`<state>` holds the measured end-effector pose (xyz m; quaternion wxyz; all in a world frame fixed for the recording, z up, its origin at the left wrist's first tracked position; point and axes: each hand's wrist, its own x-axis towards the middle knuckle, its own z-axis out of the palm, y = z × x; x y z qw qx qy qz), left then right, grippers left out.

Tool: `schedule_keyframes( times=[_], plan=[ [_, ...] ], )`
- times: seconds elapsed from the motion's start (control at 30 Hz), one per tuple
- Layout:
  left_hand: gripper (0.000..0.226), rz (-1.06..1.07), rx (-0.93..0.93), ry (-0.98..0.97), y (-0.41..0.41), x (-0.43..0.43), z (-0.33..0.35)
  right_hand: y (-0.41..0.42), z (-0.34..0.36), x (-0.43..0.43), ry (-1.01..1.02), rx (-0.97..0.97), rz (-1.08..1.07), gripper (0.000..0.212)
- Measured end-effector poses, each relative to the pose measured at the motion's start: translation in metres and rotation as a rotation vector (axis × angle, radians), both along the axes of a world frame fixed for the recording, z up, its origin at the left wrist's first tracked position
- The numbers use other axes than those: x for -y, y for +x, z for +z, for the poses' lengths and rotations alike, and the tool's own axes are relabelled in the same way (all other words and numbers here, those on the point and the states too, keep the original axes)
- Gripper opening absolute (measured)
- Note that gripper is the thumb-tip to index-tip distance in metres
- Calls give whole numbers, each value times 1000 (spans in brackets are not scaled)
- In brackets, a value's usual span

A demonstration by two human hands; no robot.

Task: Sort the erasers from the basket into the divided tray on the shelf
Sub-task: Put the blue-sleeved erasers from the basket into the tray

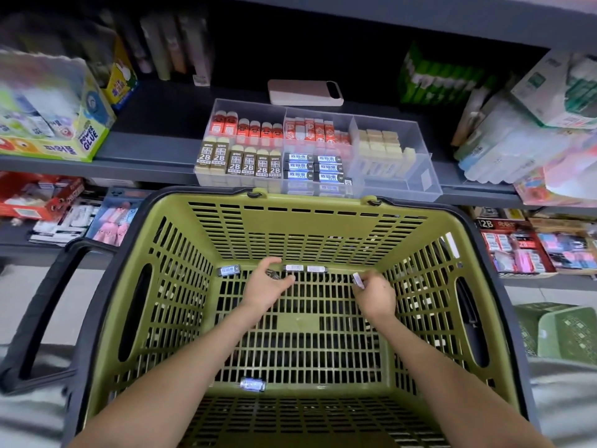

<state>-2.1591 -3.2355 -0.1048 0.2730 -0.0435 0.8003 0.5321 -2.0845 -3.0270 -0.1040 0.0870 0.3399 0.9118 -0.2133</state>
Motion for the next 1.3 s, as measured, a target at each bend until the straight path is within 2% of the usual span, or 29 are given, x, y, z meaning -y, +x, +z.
schedule_keyframes(
  times=[0.1, 0.17, 0.27, 0.43, 0.53, 0.6, 0.67, 0.73, 0.77, 0.87, 0.97, 1.03, 1.1, 1.23, 1.3],
  plan=[
    [45, -93, -180, -159, -5, 0, -9, -3, -1, 16, -243, -195, 78, 11],
    [46, -163, -253, -312, -7, -5, -13, -13, 1, 27, -295, -302, 135, 16],
    [42, -155, -289, -442, -8, -13, -17, -26, 0, 38, -200, -306, 163, 22],
    [32, -120, -448, -537, -5, -16, -26, -24, -12, 47, 80, -126, 233, 31],
    [22, -141, -571, -571, -1, -15, -31, -27, -13, 48, 86, -115, 221, 26],
    [17, -132, -580, -577, -1, -18, -31, -29, -11, 49, 70, -103, 202, 21],
    [15, -114, -517, -512, -1, -21, -30, -28, -8, 48, 39, -109, 163, 16],
    [11, -117, -402, -342, 1, -24, -26, -26, -4, 47, -127, -172, 83, 23],
    [10, -95, -287, -175, 1, -23, -22, -25, -1, 47, -284, -221, 19, 26],
    [6, 106, 261, 403, 2, -19, 3, -22, 25, 55, -774, -336, -197, 21],
    [8, 63, 491, 625, 1, -14, 31, -21, 51, 69, -1021, -377, -254, 15],
    [22, 29, 538, 705, -1, -9, 48, -21, 65, 74, -1009, -396, -220, 9],
    [33, 18, 572, 770, -2, -4, 62, -20, 78, 79, -874, -414, -126, 8],
    [11, 37, 589, 817, 1, 7, 84, -17, 109, 85, -641, -408, 137, 15],
    [12, 56, 578, 820, 2, 14, 90, -17, 124, 89, -596, -347, 294, 6]
  ],
)
